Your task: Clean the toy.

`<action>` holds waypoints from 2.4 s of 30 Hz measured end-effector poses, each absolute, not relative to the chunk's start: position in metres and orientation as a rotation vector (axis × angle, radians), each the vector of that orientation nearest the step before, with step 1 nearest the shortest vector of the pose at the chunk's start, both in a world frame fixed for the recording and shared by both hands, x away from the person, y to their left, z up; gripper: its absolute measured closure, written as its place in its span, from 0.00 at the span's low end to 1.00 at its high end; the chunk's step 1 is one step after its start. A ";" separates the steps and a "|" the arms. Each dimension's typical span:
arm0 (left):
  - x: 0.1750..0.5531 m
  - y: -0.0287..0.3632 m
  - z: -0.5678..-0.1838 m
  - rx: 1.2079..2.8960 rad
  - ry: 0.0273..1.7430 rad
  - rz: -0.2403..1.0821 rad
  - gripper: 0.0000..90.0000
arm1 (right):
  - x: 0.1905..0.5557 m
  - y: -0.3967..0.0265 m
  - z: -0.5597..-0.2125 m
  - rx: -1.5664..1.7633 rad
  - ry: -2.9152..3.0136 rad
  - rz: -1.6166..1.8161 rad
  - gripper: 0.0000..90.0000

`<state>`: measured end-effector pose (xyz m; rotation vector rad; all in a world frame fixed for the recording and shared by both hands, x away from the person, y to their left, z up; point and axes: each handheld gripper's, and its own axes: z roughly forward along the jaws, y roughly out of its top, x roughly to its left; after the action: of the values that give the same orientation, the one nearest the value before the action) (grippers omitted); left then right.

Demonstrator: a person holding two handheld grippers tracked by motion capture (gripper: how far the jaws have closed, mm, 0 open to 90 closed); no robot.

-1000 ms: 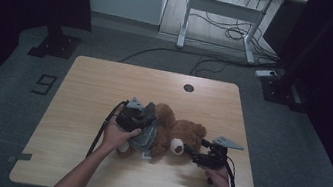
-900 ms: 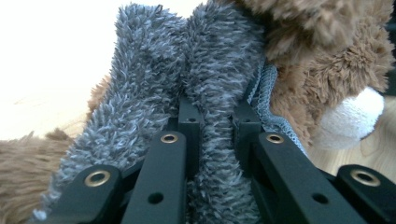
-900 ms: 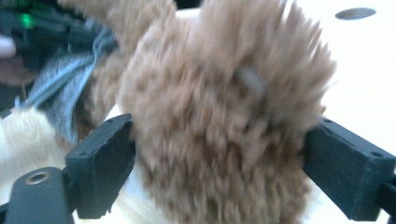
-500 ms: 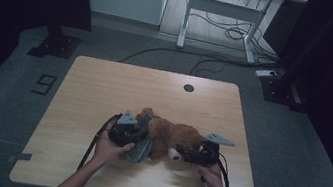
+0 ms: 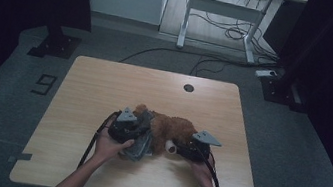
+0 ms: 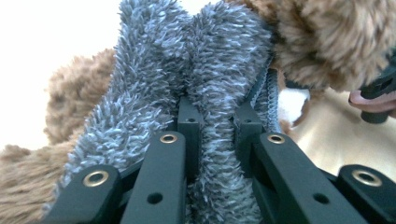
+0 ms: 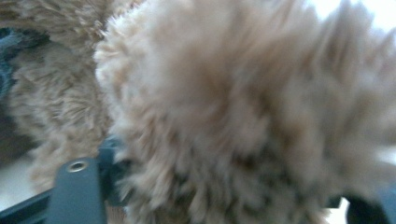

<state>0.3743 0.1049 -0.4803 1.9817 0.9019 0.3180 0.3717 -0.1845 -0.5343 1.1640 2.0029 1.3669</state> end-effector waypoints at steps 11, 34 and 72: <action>0.390 0.096 -0.472 1.962 0.909 0.241 0.86 | 0.378 -0.209 -0.538 1.191 1.939 1.440 0.39; 0.410 0.061 -0.451 2.043 0.930 0.208 0.85 | 0.358 -0.218 -0.540 1.077 2.057 1.470 0.33; 0.399 -0.030 -0.447 2.150 0.791 0.151 0.85 | 0.358 -0.219 -0.540 1.128 2.062 1.480 0.32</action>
<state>0.3987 -0.0305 -0.4466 2.1500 0.7910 0.1514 0.3578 -0.2192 -0.5404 1.1280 2.0623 1.4802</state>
